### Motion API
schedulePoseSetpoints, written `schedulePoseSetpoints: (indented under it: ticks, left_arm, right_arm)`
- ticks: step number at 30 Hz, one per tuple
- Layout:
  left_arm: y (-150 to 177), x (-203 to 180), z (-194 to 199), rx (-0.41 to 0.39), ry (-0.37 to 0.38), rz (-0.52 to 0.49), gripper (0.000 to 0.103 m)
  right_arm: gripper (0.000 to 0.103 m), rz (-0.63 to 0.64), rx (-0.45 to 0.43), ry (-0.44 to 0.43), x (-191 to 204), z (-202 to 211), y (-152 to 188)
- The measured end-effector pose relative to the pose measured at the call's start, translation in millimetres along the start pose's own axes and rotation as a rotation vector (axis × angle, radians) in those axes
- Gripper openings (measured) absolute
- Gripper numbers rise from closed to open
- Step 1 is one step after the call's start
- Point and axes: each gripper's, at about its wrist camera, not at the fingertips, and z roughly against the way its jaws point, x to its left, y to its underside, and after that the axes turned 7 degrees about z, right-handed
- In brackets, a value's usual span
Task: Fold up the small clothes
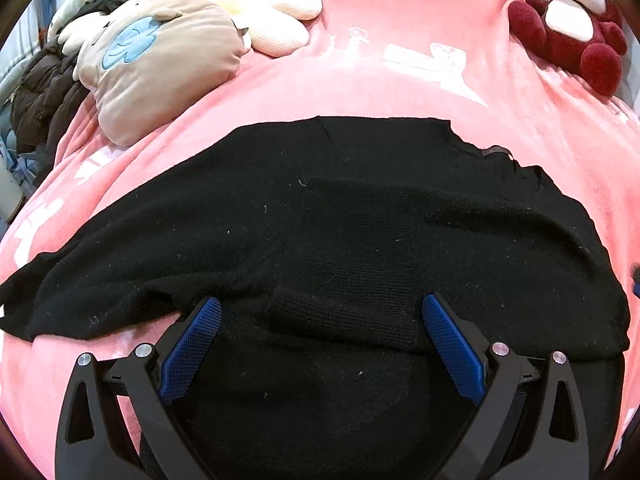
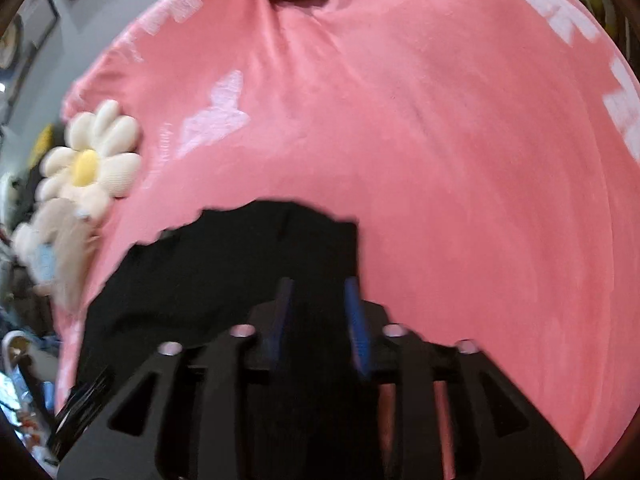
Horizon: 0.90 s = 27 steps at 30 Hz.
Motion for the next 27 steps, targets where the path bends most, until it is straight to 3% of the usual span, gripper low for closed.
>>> schedulePoseSetpoints:
  ticks: [2, 3, 7, 9, 11, 13, 15, 17, 18, 21, 23, 27]
  left_arm:
    - [1, 1, 0, -0.009, 0.003, 0.003, 0.098]
    - [2, 1, -1, -0.015, 0.005, 0.004, 0.098]
    - [4, 1, -1, -0.027, 0.001, 0.0, 0.098]
    - [4, 2, -1, -0.032, 0.005, 0.002, 0.098]
    - [5, 1, -1, -0.04, 0.001, -0.002, 0.098]
    - [6, 0, -1, -0.045, 0.0, -0.002, 0.098]
    - [8, 1, -1, -0.052, 0.002, -0.001, 0.098]
    - [8, 1, -2, -0.054, 0.004, 0.0, 0.098]
    - [8, 1, -2, -0.052, 0.004, 0.0, 0.098]
    - [6, 3, -1, -0.04, 0.014, 0.008, 0.098]
    - [2, 10, 3, -0.021, 0.066, 0.038, 0.098]
    - [-2, 54, 37, 0.019, 0.243, 0.185, 0.098]
  right_arm:
    - [0.052, -0.013, 0.093, 0.03, -11, -32, -9]
    - [0.039, 0.01, 0.114, 0.017, -12, -48, -12]
    - [0.033, 0.114, 0.084, 0.08, -6, -63, -31]
    - [0.026, 0.098, 0.077, 0.057, -6, -61, -39]
    - [0.024, 0.057, 0.016, 0.015, -8, -41, -36]
    - [0.025, 0.039, -0.024, -0.026, -7, -14, -23]
    - [0.025, 0.098, -0.023, -0.046, 0, 1, 6]
    - [0.026, 0.216, 0.081, 0.056, 8, -17, 35]
    - [0.027, 0.212, 0.065, 0.054, 7, -16, 40]
    - [0.031, 0.102, 0.004, 0.022, 7, 38, 46]
    - [0.031, 0.116, -0.03, -0.014, 18, 76, 58]
    - [0.053, 0.19, -0.021, -0.058, 39, 132, 108]
